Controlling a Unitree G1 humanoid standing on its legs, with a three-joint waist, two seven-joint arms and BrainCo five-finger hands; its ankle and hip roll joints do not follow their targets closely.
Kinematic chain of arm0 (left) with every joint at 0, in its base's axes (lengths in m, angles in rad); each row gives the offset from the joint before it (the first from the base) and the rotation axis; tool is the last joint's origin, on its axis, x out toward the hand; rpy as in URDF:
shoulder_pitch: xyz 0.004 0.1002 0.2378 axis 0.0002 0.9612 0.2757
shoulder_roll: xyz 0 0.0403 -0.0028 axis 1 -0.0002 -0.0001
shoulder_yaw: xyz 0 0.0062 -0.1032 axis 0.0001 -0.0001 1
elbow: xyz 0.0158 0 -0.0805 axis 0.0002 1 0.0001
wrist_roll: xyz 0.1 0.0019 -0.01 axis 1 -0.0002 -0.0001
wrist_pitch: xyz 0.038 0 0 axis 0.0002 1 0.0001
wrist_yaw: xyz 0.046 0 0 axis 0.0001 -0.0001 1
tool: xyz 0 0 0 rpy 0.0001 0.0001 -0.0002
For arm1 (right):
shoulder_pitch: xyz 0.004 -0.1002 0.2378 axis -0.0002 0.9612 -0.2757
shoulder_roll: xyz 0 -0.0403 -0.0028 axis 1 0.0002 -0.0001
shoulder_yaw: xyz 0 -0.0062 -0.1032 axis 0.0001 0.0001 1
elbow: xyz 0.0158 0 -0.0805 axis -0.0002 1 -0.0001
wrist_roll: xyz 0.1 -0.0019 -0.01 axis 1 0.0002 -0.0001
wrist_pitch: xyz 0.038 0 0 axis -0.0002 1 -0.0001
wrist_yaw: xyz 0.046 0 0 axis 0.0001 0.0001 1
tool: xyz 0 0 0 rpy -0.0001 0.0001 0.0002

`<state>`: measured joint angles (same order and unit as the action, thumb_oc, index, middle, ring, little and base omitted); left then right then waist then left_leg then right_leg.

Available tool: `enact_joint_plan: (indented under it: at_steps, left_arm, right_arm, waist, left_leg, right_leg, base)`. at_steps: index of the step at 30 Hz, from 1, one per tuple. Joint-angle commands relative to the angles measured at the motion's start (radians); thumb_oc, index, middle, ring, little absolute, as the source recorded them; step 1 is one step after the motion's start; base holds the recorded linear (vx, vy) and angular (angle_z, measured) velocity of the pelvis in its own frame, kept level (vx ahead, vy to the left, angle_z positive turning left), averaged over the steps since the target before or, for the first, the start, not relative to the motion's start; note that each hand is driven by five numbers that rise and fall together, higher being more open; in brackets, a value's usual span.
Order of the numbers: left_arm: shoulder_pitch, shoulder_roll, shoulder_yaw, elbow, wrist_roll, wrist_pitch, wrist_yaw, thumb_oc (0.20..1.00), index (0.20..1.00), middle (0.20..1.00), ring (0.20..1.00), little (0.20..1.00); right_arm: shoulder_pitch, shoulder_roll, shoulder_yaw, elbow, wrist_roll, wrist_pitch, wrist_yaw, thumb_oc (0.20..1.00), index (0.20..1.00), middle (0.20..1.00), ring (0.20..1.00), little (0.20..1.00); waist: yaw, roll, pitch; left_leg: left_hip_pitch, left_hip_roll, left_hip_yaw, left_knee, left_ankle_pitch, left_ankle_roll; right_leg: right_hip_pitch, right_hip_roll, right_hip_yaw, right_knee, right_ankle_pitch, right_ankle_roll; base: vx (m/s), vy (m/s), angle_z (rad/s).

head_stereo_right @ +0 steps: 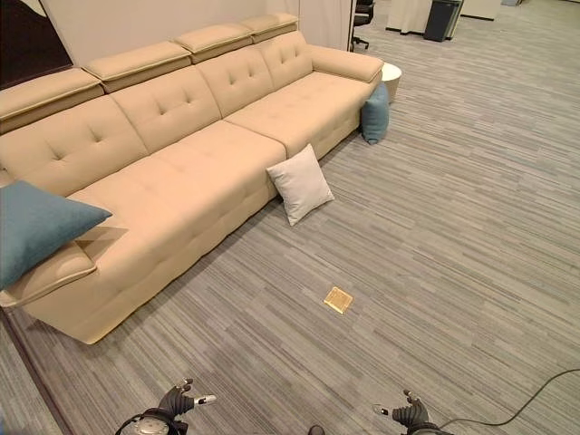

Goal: Pick up all the scattered cushions and arrange them neatly on the sofa.

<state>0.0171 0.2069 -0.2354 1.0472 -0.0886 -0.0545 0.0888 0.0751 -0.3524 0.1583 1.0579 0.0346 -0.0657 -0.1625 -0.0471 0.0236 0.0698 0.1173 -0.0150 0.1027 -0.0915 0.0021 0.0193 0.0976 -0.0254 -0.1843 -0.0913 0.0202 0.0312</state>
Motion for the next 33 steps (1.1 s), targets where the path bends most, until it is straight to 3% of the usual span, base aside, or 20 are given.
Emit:
enact_joint_plan:
  at_steps: [1,20,33]
  left_arm:
    - [-0.068,-0.002,-0.019,0.034,0.018,-0.028,0.001,1.0,1.0,1.0,1.0,1.0]
    - [-0.051,-0.007,-0.003,0.053,-0.002,-0.026,0.011,1.0,1.0,1.0,1.0,1.0]
    - [-0.04,0.001,0.014,0.052,-0.032,-0.026,0.01,1.0,1.0,1.0,1.0,1.0]
  right_arm:
    - [-0.038,0.009,0.043,0.026,-0.01,-0.015,-0.011,1.0,1.0,1.0,1.0,1.0]
    - [-0.038,0.014,0.063,0.011,-0.02,-0.024,-0.014,1.0,1.0,1.0,1.0,1.0]
    - [-0.061,0.011,0.098,-0.043,-0.026,-0.033,-0.002,1.0,1.0,1.0,1.0,1.0]
  waist:
    - [0.003,-0.047,-0.013]
    - [0.015,-0.054,-0.007]
    - [0.056,-0.072,0.025]
  left_leg:
    - [0.006,0.065,0.069,0.004,-0.022,-0.077]
    - [0.004,0.074,0.043,0.004,-0.018,-0.084]
    - [-0.032,0.086,-0.024,0.021,0.009,-0.087]
  right_leg:
    - [0.033,-0.088,-0.017,0.006,-0.011,0.135]
    - [0.041,-0.079,-0.031,0.017,-0.027,0.124]
    - [0.028,-0.058,-0.052,0.051,-0.063,0.096]
  base:
    - [0.0,0.0,0.0]
    - [0.0,-0.003,0.01]
    - [-0.01,-0.043,0.14]
